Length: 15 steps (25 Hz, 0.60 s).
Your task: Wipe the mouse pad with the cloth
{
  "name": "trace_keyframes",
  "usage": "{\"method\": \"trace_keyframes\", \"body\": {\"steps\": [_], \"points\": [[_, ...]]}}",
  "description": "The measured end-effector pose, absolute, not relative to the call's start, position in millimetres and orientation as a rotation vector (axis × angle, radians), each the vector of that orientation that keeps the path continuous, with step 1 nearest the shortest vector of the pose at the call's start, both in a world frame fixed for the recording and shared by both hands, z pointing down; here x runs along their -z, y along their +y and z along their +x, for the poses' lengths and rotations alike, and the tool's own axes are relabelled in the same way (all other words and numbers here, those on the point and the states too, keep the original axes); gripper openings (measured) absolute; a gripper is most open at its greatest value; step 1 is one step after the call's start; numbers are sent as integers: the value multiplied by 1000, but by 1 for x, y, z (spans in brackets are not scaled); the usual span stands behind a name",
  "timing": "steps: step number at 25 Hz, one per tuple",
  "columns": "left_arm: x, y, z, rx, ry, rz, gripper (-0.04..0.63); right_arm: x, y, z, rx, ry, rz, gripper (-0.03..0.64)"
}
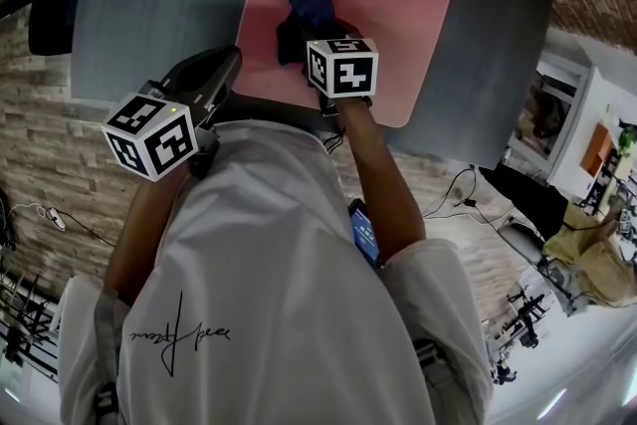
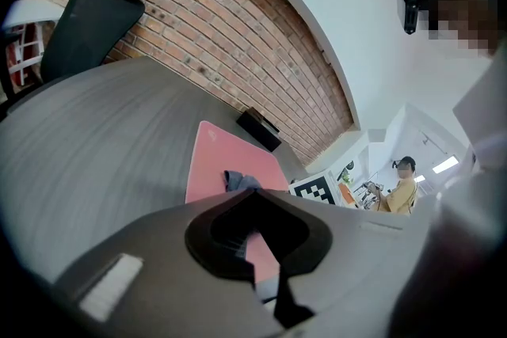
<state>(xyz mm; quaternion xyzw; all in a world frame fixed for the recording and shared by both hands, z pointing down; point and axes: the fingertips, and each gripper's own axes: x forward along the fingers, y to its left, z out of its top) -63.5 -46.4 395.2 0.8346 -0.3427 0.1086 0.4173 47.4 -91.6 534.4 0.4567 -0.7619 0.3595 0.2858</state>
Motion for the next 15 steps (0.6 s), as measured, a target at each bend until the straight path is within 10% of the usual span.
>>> {"method": "trace_keyframes", "body": {"steps": [15], "points": [[-394,-48,-48,-282,-835,2111,2,-536,-83,73,-973,-2018,1248,97]]}}
